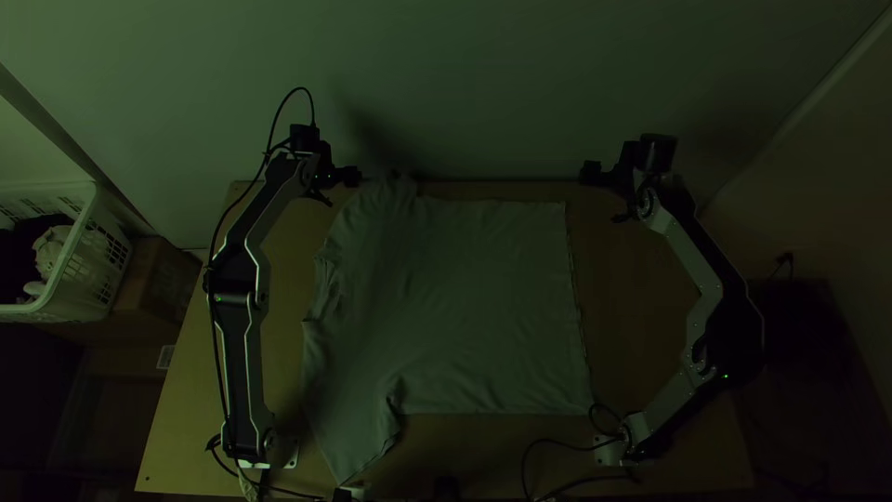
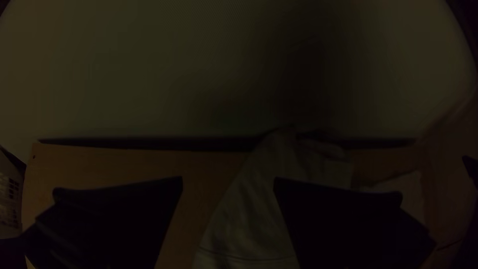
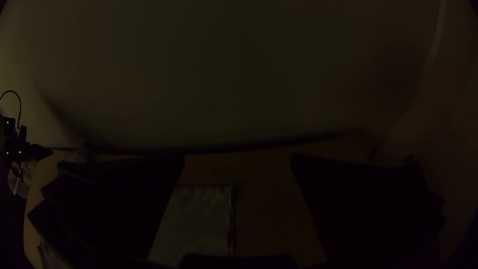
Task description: Fold the t-shirt
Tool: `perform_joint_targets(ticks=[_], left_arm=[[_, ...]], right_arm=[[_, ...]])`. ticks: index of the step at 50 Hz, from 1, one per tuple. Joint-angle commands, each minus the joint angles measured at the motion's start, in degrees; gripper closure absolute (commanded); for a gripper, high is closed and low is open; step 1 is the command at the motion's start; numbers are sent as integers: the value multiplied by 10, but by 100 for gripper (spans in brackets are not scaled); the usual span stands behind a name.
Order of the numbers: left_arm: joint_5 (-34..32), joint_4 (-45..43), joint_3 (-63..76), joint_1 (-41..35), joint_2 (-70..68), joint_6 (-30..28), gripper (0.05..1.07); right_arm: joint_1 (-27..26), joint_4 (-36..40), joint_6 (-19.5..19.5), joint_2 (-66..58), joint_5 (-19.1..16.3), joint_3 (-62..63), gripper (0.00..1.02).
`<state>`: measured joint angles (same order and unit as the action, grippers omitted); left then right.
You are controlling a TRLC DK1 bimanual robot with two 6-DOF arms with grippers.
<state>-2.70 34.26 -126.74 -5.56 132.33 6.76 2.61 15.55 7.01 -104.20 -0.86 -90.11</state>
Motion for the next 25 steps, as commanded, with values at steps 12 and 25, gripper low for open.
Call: perform_joint_targets(ticks=[12,25], left_arm=[[4,3,-25,-11,54,-10,34],[4,5,-25,-16,79,-19,35]], right_arm=[[4,2,23,-26,8,2,4],[2,2,29,-34,9,8,4]])
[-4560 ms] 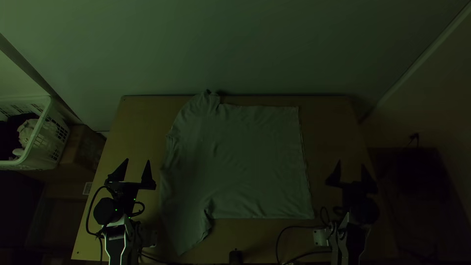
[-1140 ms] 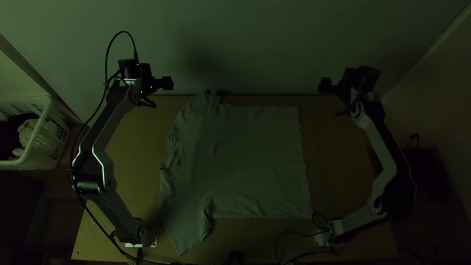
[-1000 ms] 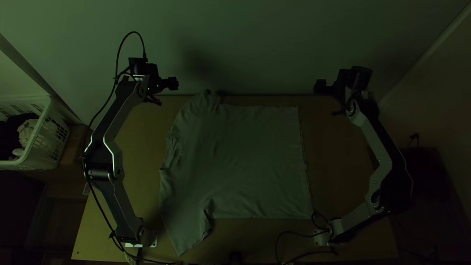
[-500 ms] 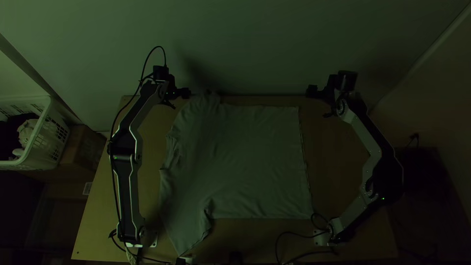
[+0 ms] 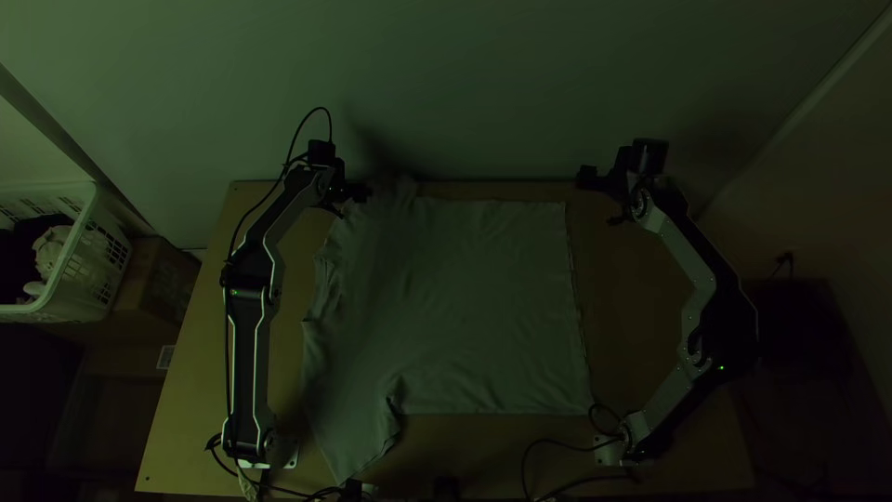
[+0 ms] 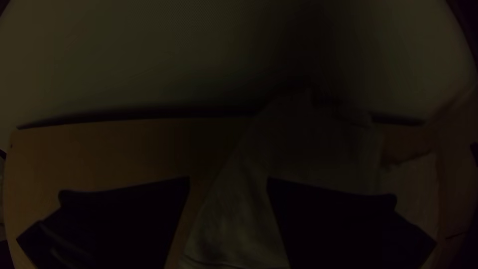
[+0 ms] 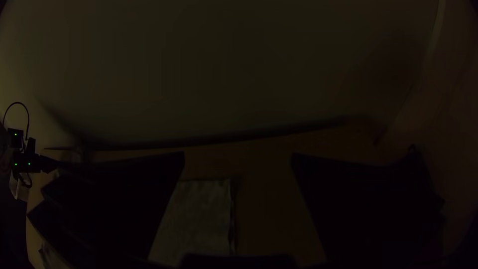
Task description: Fold the t-shirt
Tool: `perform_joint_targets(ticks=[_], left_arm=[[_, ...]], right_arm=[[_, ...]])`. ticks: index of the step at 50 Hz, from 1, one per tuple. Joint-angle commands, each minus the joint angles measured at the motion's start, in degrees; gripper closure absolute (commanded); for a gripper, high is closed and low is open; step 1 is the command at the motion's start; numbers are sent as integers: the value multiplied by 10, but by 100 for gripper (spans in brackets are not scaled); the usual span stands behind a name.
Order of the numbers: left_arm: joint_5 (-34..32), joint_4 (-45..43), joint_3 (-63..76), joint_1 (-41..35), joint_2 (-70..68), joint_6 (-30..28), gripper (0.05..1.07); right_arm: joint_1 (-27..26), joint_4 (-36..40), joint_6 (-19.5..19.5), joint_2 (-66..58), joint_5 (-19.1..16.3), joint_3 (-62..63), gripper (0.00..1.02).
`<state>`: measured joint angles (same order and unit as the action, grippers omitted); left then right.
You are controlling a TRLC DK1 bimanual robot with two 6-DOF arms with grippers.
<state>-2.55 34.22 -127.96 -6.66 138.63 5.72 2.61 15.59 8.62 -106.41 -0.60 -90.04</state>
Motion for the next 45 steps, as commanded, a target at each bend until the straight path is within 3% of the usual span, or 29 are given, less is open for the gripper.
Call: perform_joint_targets(ticks=[1,6,8,10,13,16,32,45], left_arm=[[3,7,-13,-6,16,-10,35],[3,16,-13,-6,23,-13,35],[3,20,-12,-6,23,-16,48],[3,20,-12,-8,23,-19,69],[3,24,-9,-11,21,-23,79],[3,26,-6,-15,17,-34,106],[3,30,0,0,-12,-21,105],[3,30,7,31,-40,-18,105]], right_arm=[[2,1,13,-13,6,7,4],[2,1,13,-16,10,5,4],[2,1,13,-20,13,3,4],[2,2,13,-26,14,0,4],[3,5,14,-35,14,-3,4],[4,11,17,-46,14,-9,4],[17,65,52,-115,14,-80,4],[29,172,68,-214,14,-196,4]])
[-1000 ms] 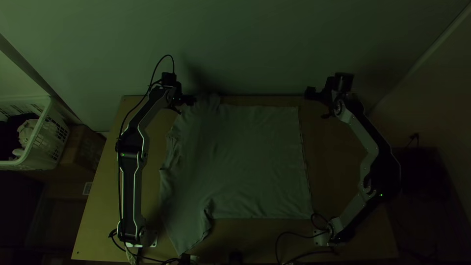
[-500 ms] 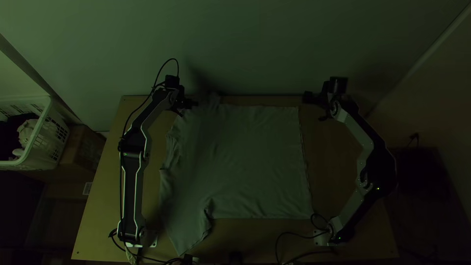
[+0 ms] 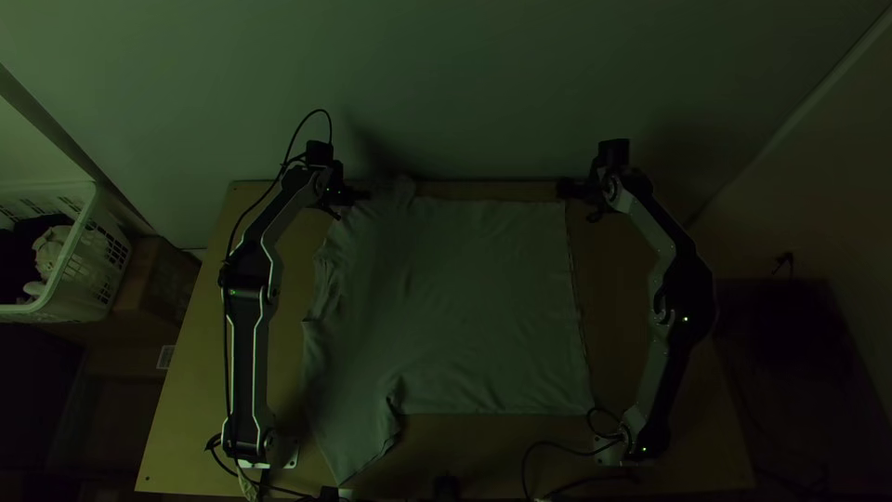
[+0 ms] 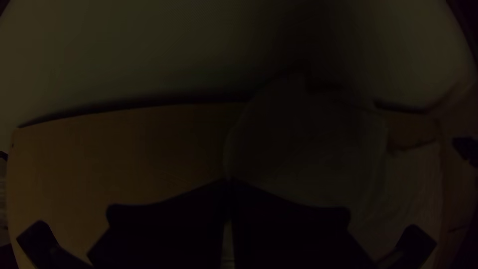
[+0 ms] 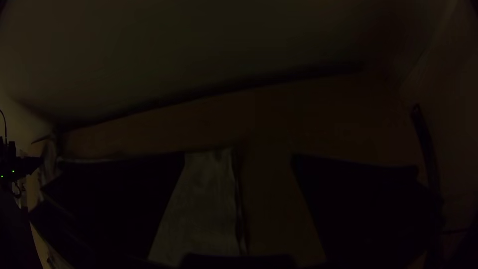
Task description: Fold the t-shirt
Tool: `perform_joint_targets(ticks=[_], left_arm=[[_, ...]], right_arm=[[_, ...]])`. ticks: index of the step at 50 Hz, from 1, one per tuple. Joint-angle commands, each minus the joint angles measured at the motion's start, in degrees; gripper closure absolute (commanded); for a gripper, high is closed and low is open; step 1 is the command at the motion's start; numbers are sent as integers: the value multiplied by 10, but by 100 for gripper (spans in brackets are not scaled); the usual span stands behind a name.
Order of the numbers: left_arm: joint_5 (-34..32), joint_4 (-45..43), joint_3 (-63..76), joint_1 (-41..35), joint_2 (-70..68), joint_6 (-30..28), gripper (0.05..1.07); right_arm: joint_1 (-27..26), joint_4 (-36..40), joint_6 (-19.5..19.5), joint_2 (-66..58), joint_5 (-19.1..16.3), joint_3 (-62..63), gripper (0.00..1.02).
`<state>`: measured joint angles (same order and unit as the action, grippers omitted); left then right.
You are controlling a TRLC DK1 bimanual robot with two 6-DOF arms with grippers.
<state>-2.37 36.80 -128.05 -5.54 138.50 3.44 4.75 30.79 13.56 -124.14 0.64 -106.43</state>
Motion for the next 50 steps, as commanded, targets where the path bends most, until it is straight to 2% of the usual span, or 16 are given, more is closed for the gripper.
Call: perform_joint_targets(ticks=[1,9,35,45,50], left_arm=[[1,4,10,22,-40,5,105],[1,4,25,39,-51,2,105],[1,5,38,41,-54,-4,105],[1,4,38,40,-53,-5,105],[1,4,39,41,-53,-5,105]], right_arm=[[9,21,20,-41,1,-35,4],[12,31,33,-77,1,-74,5],[44,104,35,-194,1,-231,6],[54,99,41,-209,2,-241,21],[57,101,40,-218,2,-241,41]])
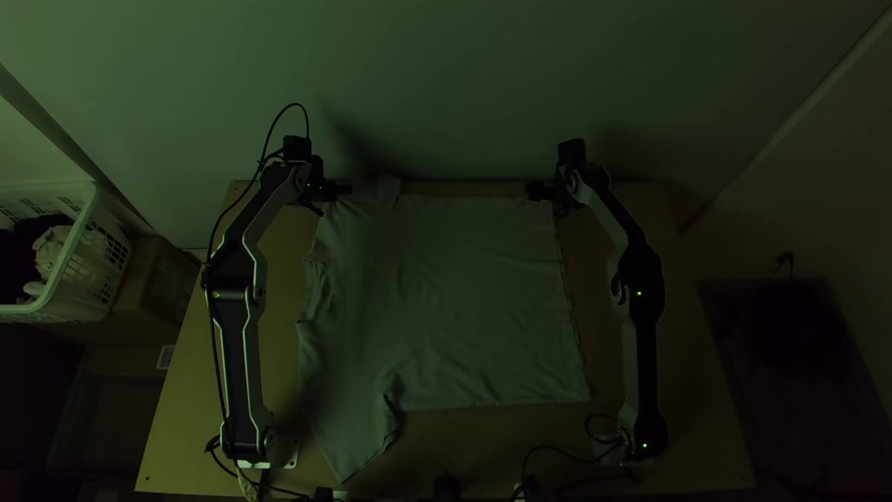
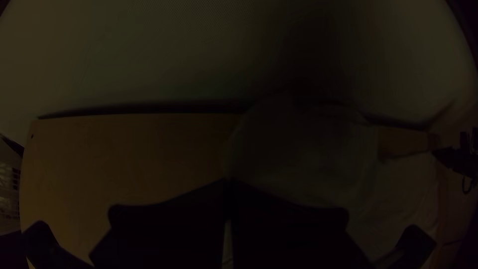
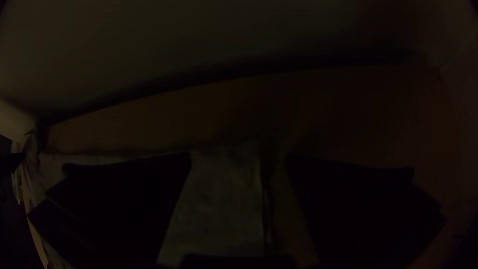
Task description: Fold the t-shirt
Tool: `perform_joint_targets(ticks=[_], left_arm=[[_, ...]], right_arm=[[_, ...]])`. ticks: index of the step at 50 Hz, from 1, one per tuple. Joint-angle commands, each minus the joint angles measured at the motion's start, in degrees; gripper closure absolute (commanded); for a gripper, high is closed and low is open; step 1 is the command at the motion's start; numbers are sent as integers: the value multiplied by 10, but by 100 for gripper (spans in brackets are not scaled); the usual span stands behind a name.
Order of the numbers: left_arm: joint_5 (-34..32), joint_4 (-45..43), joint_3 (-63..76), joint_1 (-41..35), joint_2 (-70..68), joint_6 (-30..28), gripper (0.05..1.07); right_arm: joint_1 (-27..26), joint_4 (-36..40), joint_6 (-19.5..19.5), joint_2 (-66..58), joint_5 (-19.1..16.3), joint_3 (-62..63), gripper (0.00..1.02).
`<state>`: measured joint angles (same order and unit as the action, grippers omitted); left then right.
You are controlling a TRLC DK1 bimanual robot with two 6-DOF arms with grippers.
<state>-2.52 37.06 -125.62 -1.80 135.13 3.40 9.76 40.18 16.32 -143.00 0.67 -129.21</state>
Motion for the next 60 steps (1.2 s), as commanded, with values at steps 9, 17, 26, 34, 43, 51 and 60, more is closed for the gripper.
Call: perform_joint_targets(ticks=[9,17,26,34,43,51,60], left_arm=[[2,0,29,5,-23,-6,105],[2,-3,46,6,-29,-8,105],[-6,-15,44,6,-44,-8,105],[-6,-21,41,0,-60,-3,105],[-6,-15,46,1,-76,6,105],[-25,-23,90,1,-100,0,105],[-26,-46,138,4,-126,-1,105]], right_arm=[[10,3,11,-33,3,-13,100],[9,0,30,-32,7,-22,100],[11,-4,20,-9,57,-25,100],[9,-13,-2,10,73,-25,100],[4,-10,-18,36,83,-13,100],[3,-3,-23,61,83,12,100],[3,30,-23,81,83,28,100]])
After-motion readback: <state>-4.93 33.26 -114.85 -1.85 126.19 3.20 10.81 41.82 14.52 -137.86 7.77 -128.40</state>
